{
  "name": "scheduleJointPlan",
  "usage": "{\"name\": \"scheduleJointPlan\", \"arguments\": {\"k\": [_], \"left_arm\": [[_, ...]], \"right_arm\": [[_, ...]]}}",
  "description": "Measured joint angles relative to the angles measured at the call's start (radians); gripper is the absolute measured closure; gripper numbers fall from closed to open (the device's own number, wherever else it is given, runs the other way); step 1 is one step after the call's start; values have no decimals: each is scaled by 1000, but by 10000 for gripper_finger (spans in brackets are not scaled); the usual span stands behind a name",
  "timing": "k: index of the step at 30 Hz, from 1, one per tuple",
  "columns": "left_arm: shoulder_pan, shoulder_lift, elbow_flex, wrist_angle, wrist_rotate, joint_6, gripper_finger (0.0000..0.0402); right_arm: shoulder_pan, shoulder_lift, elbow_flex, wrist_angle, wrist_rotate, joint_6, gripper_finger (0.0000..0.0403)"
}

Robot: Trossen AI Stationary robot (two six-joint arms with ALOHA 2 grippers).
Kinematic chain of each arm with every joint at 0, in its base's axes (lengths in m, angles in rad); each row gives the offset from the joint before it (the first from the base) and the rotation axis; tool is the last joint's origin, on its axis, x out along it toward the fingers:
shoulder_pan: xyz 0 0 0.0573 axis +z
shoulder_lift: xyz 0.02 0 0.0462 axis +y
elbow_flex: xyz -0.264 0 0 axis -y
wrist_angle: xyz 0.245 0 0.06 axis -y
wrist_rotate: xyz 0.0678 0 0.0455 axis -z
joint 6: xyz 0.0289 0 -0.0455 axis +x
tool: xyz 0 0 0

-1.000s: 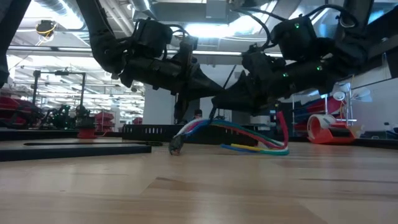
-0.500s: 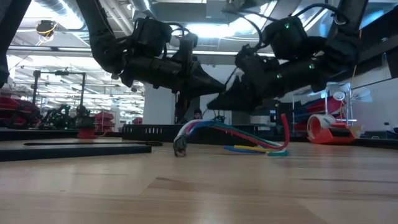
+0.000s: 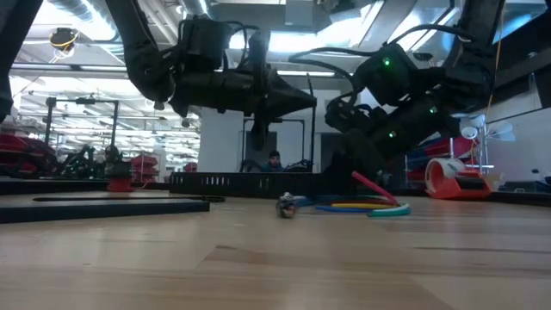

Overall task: Ziptie cables
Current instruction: Wrap the cable wires together using the black zip tie

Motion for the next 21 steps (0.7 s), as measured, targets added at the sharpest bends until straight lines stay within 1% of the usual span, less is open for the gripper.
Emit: {"name": "scheduleJointPlan", "arguments": {"k": [2, 4, 6, 8, 11, 15, 16, 17, 19, 21], "left_arm": [[0, -2, 3, -6, 6, -11, 402], [1, -7, 9, -54, 9, -27, 402], [2, -12, 11, -103, 44, -23, 401], [4, -12, 11, -164, 91, -12, 393], [15, -19, 9, -246, 188, -8, 366], [42, -58, 9, -281, 404, 7, 327], [47, -71, 9, -288, 441, 8, 321], [50, -90, 9, -313, 461, 3, 318], [57, -134, 8, -389, 467, 11, 315], [62, -194, 6, -492, 452, 53, 317]], "right_arm": [[0, 0, 0, -2, 1, -1, 396], [0, -7, -2, 6, 1, 10, 387], [0, -20, -2, 5, 0, 29, 371], [0, -44, 0, -17, -2, 36, 346], [0, -102, 10, -97, -5, 22, 301], [0, -236, 42, -225, 0, -55, 251], [0, -264, 53, -271, 5, -86, 242], [0, -294, 63, -320, 8, -116, 235], [0, -345, 94, -414, 37, -179, 225], [0, -393, 128, -494, 96, -243, 220]]}}
